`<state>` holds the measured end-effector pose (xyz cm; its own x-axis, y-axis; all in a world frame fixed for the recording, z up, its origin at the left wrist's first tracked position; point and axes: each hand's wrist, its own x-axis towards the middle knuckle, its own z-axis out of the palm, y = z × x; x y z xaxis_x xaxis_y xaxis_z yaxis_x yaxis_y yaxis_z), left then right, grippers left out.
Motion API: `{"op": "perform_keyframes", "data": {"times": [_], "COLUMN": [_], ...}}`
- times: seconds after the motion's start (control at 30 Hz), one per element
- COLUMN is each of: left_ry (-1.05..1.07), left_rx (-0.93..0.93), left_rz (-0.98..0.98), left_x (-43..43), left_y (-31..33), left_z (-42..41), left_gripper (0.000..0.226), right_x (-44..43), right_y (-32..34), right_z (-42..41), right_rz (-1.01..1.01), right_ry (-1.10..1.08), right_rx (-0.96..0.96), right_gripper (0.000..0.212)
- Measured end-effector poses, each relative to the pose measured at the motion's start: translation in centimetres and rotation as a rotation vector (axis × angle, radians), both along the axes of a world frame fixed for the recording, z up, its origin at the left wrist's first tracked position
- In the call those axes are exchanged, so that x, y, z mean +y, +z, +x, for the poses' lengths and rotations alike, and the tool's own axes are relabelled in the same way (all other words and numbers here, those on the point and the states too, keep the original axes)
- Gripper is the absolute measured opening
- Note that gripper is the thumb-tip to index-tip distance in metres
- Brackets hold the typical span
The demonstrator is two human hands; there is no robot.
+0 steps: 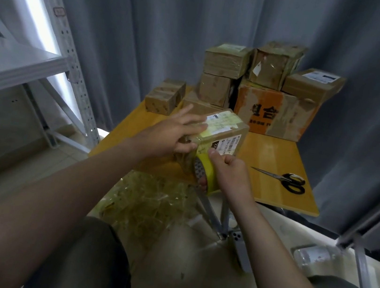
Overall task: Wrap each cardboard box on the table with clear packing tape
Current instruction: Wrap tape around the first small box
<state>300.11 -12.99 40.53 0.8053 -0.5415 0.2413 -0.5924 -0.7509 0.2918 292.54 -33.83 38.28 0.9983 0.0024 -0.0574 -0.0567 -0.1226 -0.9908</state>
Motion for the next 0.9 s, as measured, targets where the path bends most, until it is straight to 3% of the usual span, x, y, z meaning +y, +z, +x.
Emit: {"op": "perform_keyframes", "data": {"times": [0.2, 0.3, 0.5, 0.6, 0.7, 0.83, 0.9], "left_ry": [-0.109, -0.103, -0.039, 0.028, 0.193, 0.43, 0.382], "left_rx": [-0.163, -0.148, -0.055, 0.107, 0.209, 0.137, 0.294], "left_rz": [0.22, 0.195, -0.333, -0.604, -0.824, -0.874, -0.908], "left_x": [-0.1, -0.2, -0.5, -0.8, -1.4, -1.4, -1.1], "left_y": [-0.4, -0.4, 0.0, -0.2, -1.4, -2.1, -2.0], "left_z": [-0.7, -1.0, -1.2, -0.9, -0.3, 0.0, -0.2], "left_gripper": [0.047, 0.049, 0.042, 0.037, 0.031, 0.027, 0.047], "right_x": [0.1, -0.1, -2.1, -2.1, -1.2, 0.2, 0.9], "right_y": [-0.4, -0.2, 1.9, 3.6, 3.8, 2.5, 2.3], "right_z": [0.3, 0.0, 0.4, 1.0, 2.4, 4.9, 6.0], "right_rz": [-0.05, -0.001, 0.031, 0.192, 0.177, 0.077, 0.052], "right_ry": [-0.022, 0.009, 0.015, 0.11, 0.167, 0.154, 0.146], "right_rx": [-0.02, -0.02, -0.168, -0.231, -0.285, -0.343, -0.342], "right_gripper": [0.055, 0.051, 0.037, 0.021, 0.013, 0.01, 0.013]}}
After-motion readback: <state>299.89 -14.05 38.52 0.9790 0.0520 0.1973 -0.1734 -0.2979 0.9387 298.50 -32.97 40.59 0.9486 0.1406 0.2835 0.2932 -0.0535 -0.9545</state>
